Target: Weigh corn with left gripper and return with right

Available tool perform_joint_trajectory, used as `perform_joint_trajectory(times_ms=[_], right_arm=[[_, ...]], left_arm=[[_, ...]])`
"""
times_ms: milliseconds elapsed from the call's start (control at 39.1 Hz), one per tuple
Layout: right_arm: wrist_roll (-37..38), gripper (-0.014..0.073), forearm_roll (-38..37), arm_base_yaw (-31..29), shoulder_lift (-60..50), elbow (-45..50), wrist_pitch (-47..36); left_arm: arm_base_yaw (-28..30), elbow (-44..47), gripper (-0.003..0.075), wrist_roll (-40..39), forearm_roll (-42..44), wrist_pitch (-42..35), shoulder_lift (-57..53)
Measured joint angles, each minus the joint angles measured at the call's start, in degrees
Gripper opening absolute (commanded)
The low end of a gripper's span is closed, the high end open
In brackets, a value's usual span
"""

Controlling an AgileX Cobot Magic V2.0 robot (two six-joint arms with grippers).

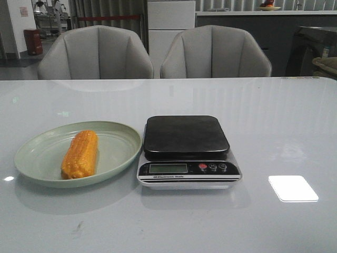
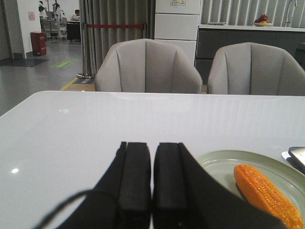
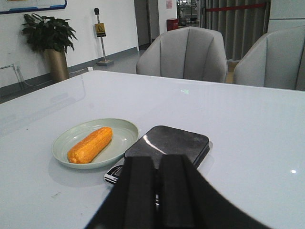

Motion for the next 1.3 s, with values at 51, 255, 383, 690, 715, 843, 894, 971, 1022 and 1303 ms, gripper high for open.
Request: perform_joint_trajectory(times_ms=[51, 255, 383, 690, 715, 843, 894, 971, 1022, 1303], right_arm=[[0.00, 0.0174, 0.00, 0.00, 0.00, 0.00, 0.00], [0.00, 0.0174, 0.00, 0.00, 0.00, 0.00, 0.00], [0.00, 0.0174, 0.00, 0.00, 0.00, 0.00, 0.00], [0.00, 0.0174, -6.43, -1.10, 0.00, 0.00, -0.26], [0.00, 0.0174, -7.70, -1.78, 0.00, 0.15, -0.55], [0.00, 0.0174, -11.27, -7.15, 0.00, 1.72, -2.08], [0.00, 0.0174, -11.75, -10.68, 0.00, 2.51, -2.80], [0.67, 0.0174, -12.13, -15.78, 0.00, 3.59, -3.82], [1.49, 0.0174, -12.17, -18.81, -0.22, 4.39, -4.68], [6.12, 0.0174, -12.75, -25.11, -1.33, 9.34, -9.39]], left_arm=[[0.00, 0.00, 0.0121, 0.00, 0.00, 0.00, 0.00], [0.00, 0.00, 0.0121, 0.00, 0.00, 0.00, 0.00], [0.00, 0.00, 0.0121, 0.00, 0.00, 0.00, 0.00], [0.00, 0.00, 0.0121, 0.00, 0.00, 0.00, 0.00], [0.00, 0.00, 0.0121, 0.00, 0.00, 0.00, 0.00], [0.00, 0.00, 0.0121, 0.00, 0.00, 0.00, 0.00], [0.00, 0.00, 0.0121, 0.00, 0.00, 0.00, 0.00], [0.00, 0.00, 0.0121, 0.00, 0.00, 0.00, 0.00], [0.00, 0.00, 0.0121, 0.00, 0.00, 0.00, 0.00], [0.00, 0.00, 0.0121, 0.00, 0.00, 0.00, 0.00]])
